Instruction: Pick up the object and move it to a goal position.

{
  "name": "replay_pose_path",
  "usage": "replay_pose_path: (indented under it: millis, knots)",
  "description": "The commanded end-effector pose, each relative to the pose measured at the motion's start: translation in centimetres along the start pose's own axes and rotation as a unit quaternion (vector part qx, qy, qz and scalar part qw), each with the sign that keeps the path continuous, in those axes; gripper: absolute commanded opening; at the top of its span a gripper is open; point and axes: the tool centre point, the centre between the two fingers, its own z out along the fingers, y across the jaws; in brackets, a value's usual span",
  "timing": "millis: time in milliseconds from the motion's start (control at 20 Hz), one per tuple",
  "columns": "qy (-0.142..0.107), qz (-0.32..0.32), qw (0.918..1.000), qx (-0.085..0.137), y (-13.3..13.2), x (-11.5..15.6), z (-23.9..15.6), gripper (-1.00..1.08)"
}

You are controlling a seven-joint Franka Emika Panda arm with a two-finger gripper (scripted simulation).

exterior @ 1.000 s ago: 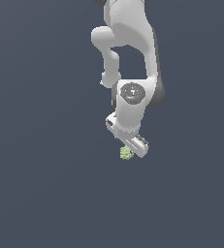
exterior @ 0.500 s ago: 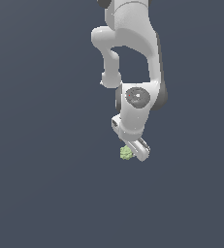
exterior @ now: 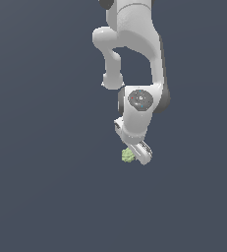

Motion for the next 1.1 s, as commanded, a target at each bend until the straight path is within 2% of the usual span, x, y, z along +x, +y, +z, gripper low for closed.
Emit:
replay_pose_path:
  millis: [0,400,650,700,1050]
  knots:
    - [0.0,0.0,1.0,0.0,0.0,0.0,0.5,1.0]
    - [0.0,0.002,1.0,0.0,0.1,0.0,4.3,1.0]
    - [0.0,0.002,1.0,0.0,0.0,0.0,4.9,1.0]
    - [0.0,0.002,1.0,0.0,0.0,0.0,4.9,-1.0]
    - [0.0,0.002,1.0,0.0,0.0,0.0,4.9,-1.0]
